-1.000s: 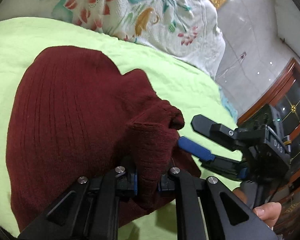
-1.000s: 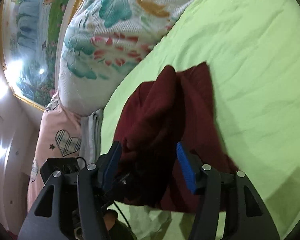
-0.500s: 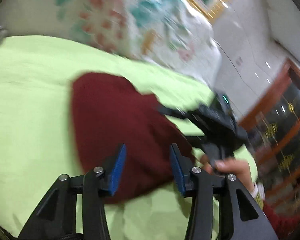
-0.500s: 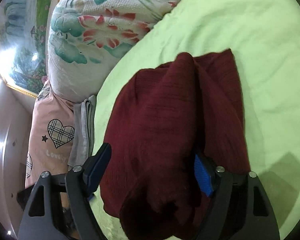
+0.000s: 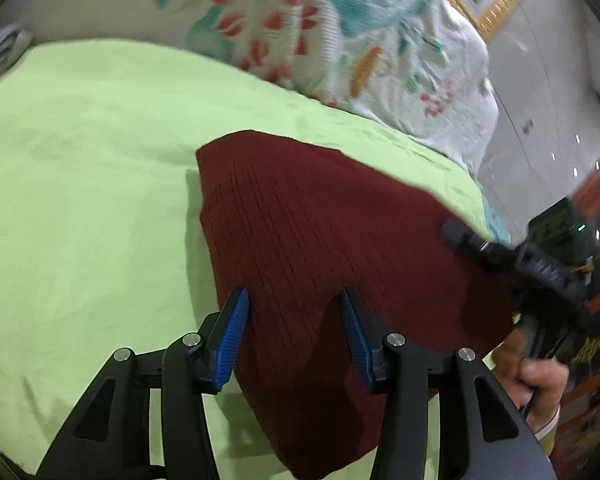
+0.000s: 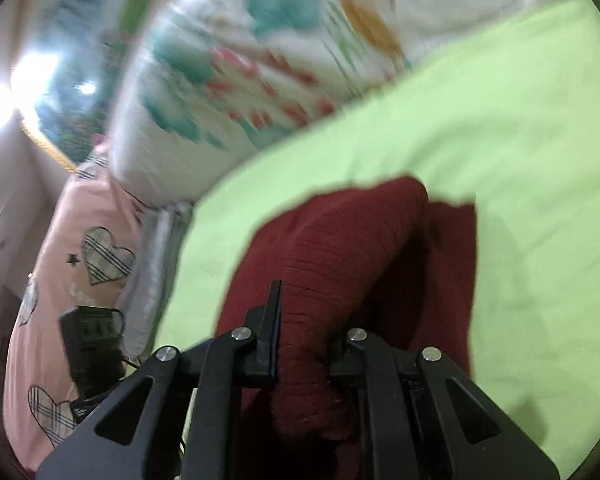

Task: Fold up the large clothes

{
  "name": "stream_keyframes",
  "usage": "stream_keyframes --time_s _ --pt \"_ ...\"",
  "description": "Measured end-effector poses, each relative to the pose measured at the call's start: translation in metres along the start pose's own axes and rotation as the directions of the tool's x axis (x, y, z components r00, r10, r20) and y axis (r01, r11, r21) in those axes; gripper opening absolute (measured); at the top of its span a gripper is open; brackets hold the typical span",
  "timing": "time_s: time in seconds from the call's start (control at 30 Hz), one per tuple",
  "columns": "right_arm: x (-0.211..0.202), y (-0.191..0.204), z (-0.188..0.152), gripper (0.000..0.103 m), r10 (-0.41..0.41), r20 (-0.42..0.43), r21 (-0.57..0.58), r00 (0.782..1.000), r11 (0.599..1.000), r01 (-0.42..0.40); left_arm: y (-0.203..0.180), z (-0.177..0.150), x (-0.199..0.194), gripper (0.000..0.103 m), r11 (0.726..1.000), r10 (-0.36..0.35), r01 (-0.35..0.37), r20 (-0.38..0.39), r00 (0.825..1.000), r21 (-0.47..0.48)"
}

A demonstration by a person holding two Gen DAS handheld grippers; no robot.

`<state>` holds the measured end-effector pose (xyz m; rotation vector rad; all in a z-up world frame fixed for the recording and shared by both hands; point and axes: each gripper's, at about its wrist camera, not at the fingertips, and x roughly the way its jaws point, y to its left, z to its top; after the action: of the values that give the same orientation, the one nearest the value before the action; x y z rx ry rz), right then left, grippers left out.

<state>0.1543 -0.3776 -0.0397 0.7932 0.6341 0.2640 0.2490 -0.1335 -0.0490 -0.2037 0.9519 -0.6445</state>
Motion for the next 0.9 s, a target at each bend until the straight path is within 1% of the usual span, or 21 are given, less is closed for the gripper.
stream_keyframes --time_s 0.03,0.07,0.1,0.17,0.2,0.3,0.33,0.4,0.47,0.5,0.53,0.57,0.63,0.7,0.77,0.83,0.9 --pt "-0.007 -0.004 0.001 0.015 -0.006 0.016 -0.007 1.000 1.000 0.006 -0.004 -0.003 0.001 0.047 1.000 -0.001 0.001 -0.005 1.000 0.011" --pt "-0.006 -0.014 0.000 0.015 -0.036 0.001 0.010 0.999 0.999 0.036 -0.008 -0.006 0.005 0.048 1.000 0.005 -0.005 -0.009 1.000 0.020" --pt "-0.001 -0.023 -0.001 0.015 -0.064 -0.025 0.031 0.998 0.997 0.064 -0.012 -0.008 0.008 0.048 1.000 0.014 -0.014 -0.012 1.000 0.028" --pt "0.017 -0.048 -0.012 0.015 -0.136 -0.103 0.077 0.985 0.987 0.144 -0.021 -0.013 0.018 0.049 0.998 0.039 -0.038 -0.019 0.999 0.054" --pt "0.023 -0.055 -0.017 0.016 -0.150 -0.127 0.085 0.981 0.983 0.161 -0.026 -0.017 0.021 0.051 0.995 0.061 -0.060 -0.012 0.998 0.074" --pt "0.024 -0.062 -0.025 0.017 -0.134 -0.108 0.109 0.985 0.983 0.146 -0.032 -0.022 0.025 0.053 0.990 0.102 -0.101 -0.008 0.995 0.097" --pt "0.021 -0.060 -0.024 0.019 -0.141 -0.101 0.107 0.985 0.983 0.152 -0.036 -0.022 0.029 0.053 0.989 0.111 -0.109 -0.009 0.994 0.103" --pt "0.017 -0.054 -0.023 0.023 -0.168 -0.092 0.100 0.982 0.979 0.177 -0.045 -0.024 0.034 0.053 0.979 0.144 -0.141 -0.015 0.989 0.145" --pt "0.013 -0.045 -0.022 0.031 -0.194 -0.082 0.080 0.978 0.976 0.200 -0.049 -0.026 0.034 0.053 0.972 0.165 -0.160 -0.016 0.986 0.175" --pt "0.009 -0.039 -0.022 0.034 -0.207 -0.068 0.061 0.976 0.976 0.211 -0.047 -0.025 0.030 0.053 0.974 0.158 -0.153 -0.019 0.987 0.166" --pt "0.005 -0.034 -0.022 0.042 -0.213 -0.052 0.039 0.976 0.976 0.215 -0.044 -0.023 0.027 0.053 0.978 0.146 -0.142 -0.021 0.989 0.150" --pt "0.001 -0.030 -0.021 0.055 -0.211 -0.040 0.019 0.977 0.977 0.212 -0.038 -0.021 0.021 0.053 0.985 0.123 -0.119 -0.023 0.992 0.124" --pt "-0.006 -0.028 -0.019 0.068 -0.196 -0.030 0.002 0.980 0.981 0.196 -0.027 -0.016 0.009 0.053 0.994 0.080 -0.078 -0.024 0.997 0.074" --pt "-0.010 -0.031 -0.016 0.068 -0.201 -0.027 -0.002 0.979 0.980 0.201 -0.017 -0.015 0.000 0.054 0.997 0.059 -0.058 -0.027 0.998 0.043" --pt "-0.009 -0.038 -0.012 0.068 -0.201 -0.040 0.023 0.979 0.979 0.202 -0.005 -0.011 -0.008 0.058 0.999 0.051 -0.050 -0.019 0.999 0.007" --pt "-0.007 -0.048 -0.010 0.068 -0.157 -0.051 0.075 0.986 0.984 0.161 0.009 -0.007 -0.011 0.062 0.999 0.022 -0.023 -0.025 0.999 -0.042" --pt "-0.001 -0.055 -0.008 0.069 -0.131 -0.078 0.105 0.988 0.985 0.139 0.025 -0.003 -0.008 0.063 0.994 -0.008 0.003 -0.047 0.999 -0.105"
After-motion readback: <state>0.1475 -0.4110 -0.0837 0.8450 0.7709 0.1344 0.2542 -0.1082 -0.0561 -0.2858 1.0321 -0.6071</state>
